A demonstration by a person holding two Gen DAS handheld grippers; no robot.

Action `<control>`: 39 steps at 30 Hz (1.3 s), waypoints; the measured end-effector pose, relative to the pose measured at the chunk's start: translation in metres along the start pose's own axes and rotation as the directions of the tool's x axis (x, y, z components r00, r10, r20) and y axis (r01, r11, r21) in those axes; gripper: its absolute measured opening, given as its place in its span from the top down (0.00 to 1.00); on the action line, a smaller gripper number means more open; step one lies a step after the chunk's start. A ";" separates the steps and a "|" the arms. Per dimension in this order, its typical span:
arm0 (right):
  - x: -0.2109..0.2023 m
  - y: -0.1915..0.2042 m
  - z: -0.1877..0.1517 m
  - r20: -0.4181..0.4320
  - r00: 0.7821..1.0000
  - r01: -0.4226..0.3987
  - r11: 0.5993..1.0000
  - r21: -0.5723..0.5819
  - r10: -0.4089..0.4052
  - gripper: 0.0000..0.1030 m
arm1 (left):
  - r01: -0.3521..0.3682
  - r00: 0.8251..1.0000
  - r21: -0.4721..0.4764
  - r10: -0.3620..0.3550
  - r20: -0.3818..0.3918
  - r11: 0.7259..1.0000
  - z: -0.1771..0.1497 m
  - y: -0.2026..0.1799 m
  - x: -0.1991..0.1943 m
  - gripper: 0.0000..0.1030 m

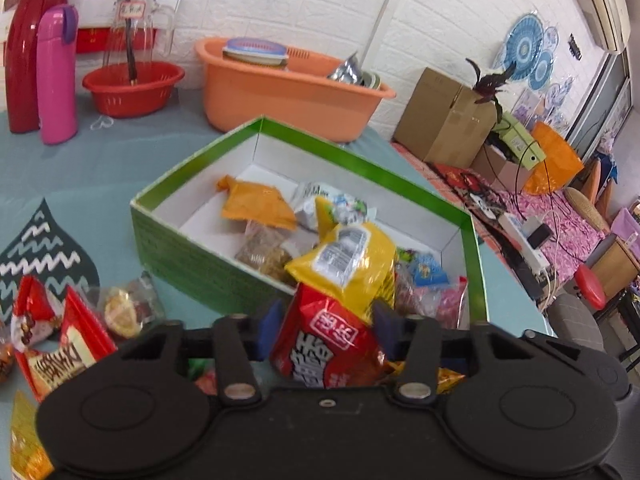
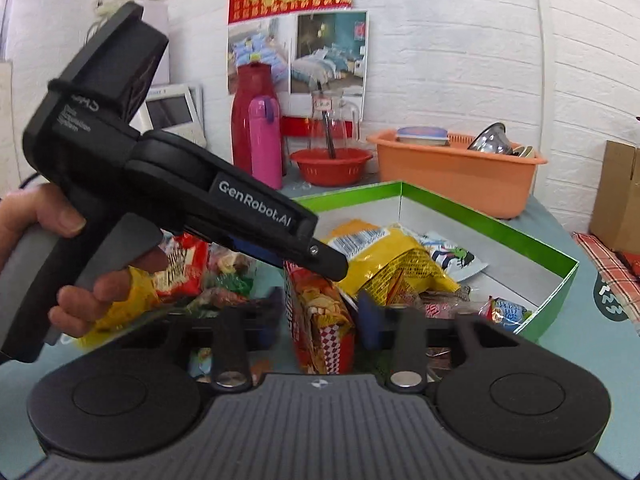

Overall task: Organize snacks
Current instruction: 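Grasp the red snack bag on the table with the left tool, then lift the red snack bag into the green box and open the left tool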

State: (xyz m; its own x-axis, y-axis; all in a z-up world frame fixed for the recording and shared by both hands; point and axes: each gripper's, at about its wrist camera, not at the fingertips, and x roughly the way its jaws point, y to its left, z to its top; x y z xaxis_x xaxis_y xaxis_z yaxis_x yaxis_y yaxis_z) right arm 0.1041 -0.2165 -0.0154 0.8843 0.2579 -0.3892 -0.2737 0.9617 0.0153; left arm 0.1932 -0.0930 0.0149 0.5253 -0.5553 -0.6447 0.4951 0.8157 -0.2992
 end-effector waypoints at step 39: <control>-0.042 0.019 -0.075 -0.156 0.988 0.037 0.994 0.101 -0.021 0.00 | 0.076 0.992 -0.008 -0.076 -0.103 0.997 -0.091 -0.013 -0.018 0.00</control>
State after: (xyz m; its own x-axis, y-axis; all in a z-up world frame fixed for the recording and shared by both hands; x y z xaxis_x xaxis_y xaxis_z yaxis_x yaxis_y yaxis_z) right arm 0.0339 -0.2160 -0.0679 0.8201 0.2203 -0.5281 -0.2014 0.9750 0.0940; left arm 0.1143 -0.0784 -0.0340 0.4118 -0.5964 -0.6890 0.5277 0.7725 -0.3533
